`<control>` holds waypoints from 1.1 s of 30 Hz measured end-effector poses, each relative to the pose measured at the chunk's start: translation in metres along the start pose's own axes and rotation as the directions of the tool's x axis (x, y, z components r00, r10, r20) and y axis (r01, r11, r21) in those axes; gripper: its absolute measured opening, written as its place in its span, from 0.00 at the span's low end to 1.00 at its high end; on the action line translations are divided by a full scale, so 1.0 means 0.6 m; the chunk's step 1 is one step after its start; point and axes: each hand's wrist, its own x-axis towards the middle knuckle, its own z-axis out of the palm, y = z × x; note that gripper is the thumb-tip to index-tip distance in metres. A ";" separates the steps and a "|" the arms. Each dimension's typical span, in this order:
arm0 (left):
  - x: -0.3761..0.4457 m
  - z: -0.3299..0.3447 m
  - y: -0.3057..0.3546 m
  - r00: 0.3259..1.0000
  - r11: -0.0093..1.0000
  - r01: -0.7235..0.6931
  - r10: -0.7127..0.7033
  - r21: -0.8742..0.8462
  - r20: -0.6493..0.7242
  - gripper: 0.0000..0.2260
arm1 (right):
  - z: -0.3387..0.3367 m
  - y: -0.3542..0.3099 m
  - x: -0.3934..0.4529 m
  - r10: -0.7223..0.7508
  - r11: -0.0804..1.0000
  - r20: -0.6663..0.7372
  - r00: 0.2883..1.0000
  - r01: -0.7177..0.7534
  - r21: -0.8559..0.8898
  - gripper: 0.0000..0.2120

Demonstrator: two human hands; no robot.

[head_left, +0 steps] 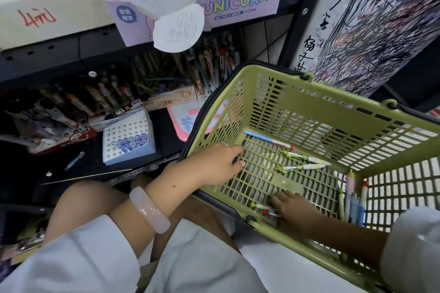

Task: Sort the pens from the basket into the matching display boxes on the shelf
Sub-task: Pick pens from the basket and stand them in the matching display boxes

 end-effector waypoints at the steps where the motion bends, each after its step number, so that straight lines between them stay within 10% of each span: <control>1: -0.001 0.000 0.000 1.000 1.000 -0.001 0.001 0.002 0.000 0.18 | 0.002 -0.001 -0.001 0.001 1.000 -0.010 1.000 -0.001 0.004 0.21; 12: -0.003 -0.003 0.006 1.000 1.000 0.005 -0.005 -0.029 -0.023 0.17 | -0.060 0.034 0.015 0.188 0.961 -0.173 0.967 -0.144 0.236 0.14; 19: -0.001 -0.003 0.005 1.000 1.000 0.000 -0.001 -0.027 -0.014 0.17 | -0.075 0.115 0.059 0.452 0.889 -0.143 0.881 -0.430 0.160 0.28; 33: -0.005 -0.002 0.001 0.998 0.996 -0.010 0.004 -0.092 -0.065 0.16 | -0.075 0.064 0.046 0.411 0.906 -0.128 0.903 -0.389 0.166 0.17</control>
